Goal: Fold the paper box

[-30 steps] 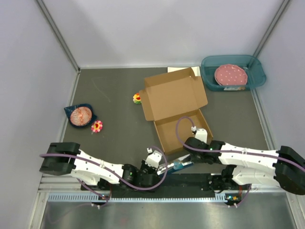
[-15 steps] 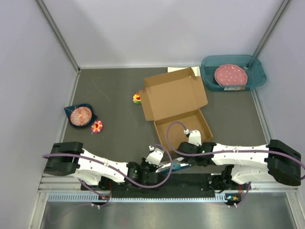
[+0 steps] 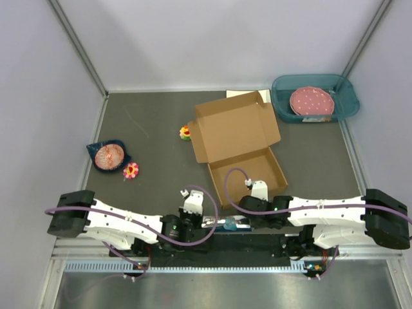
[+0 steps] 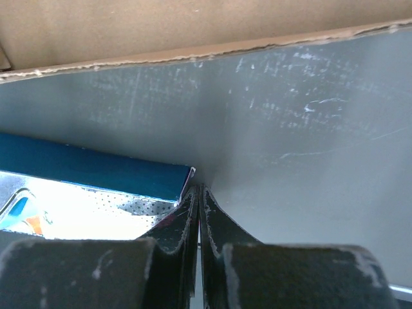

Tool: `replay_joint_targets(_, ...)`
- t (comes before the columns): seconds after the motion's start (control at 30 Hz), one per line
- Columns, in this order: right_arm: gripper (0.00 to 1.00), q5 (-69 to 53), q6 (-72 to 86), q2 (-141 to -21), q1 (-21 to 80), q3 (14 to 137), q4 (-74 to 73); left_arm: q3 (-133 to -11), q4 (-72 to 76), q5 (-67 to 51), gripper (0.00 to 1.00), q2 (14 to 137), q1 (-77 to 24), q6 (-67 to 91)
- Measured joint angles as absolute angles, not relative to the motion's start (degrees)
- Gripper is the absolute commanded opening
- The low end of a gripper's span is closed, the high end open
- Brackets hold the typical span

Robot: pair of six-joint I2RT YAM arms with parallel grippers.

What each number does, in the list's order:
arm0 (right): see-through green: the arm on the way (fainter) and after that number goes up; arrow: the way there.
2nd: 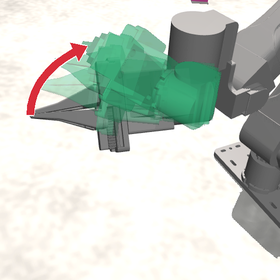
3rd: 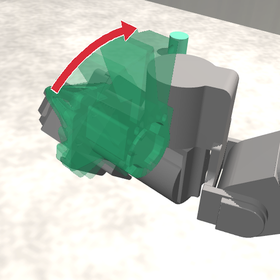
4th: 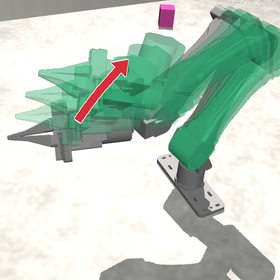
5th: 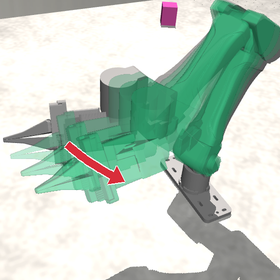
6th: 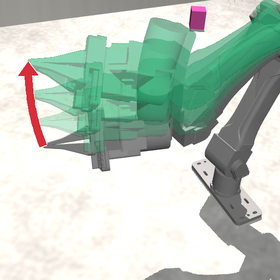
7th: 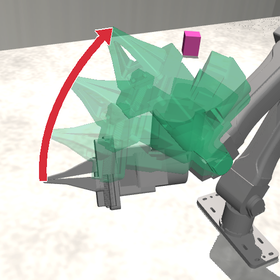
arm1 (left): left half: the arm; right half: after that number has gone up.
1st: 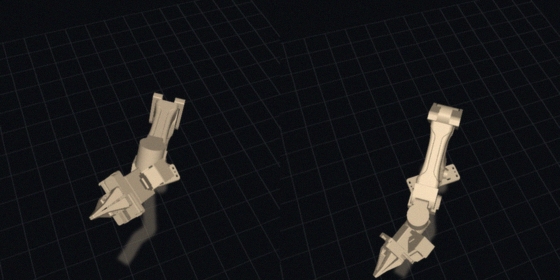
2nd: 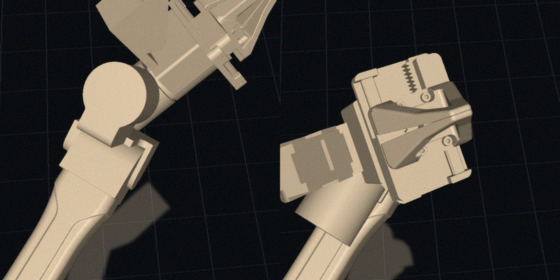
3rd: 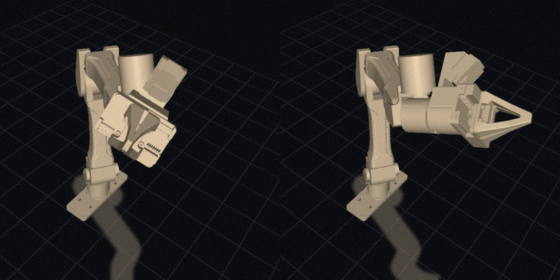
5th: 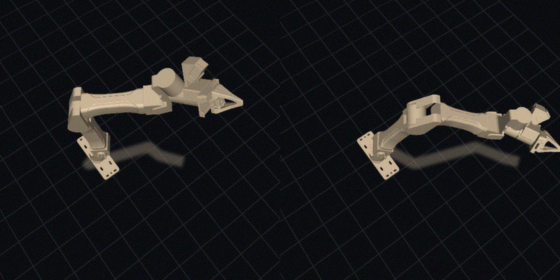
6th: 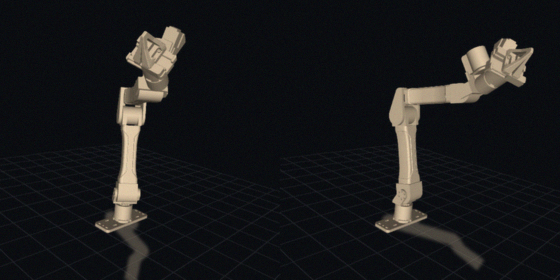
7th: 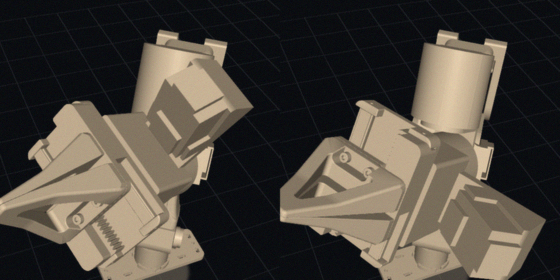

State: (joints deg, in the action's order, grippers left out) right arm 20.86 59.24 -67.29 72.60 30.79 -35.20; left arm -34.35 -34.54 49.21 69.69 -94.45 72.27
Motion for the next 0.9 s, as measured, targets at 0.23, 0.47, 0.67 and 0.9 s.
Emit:
replay_joint_targets(0.23,0.00,18.11,60.51,-67.22,73.12,30.74,-31.48,-35.05,-46.48,50.89,0.00,68.75,-94.26,86.50)
replay_joint_targets(0.47,0.00,17.93,60.75,-66.78,73.14,30.74,-30.87,-34.85,-60.55,52.05,0.00,62.85,-94.26,100.64)
replay_joint_targets(0.67,0.00,17.93,60.75,-66.78,73.14,30.74,-30.85,-32.82,-61.54,52.01,0.00,58.94,-94.26,101.45)
replay_joint_targets(0.9,0.00,17.96,60.71,-66.78,73.14,30.74,-30.85,-26.63,-52.12,46.24,0.00,59.88,-94.26,97.67)
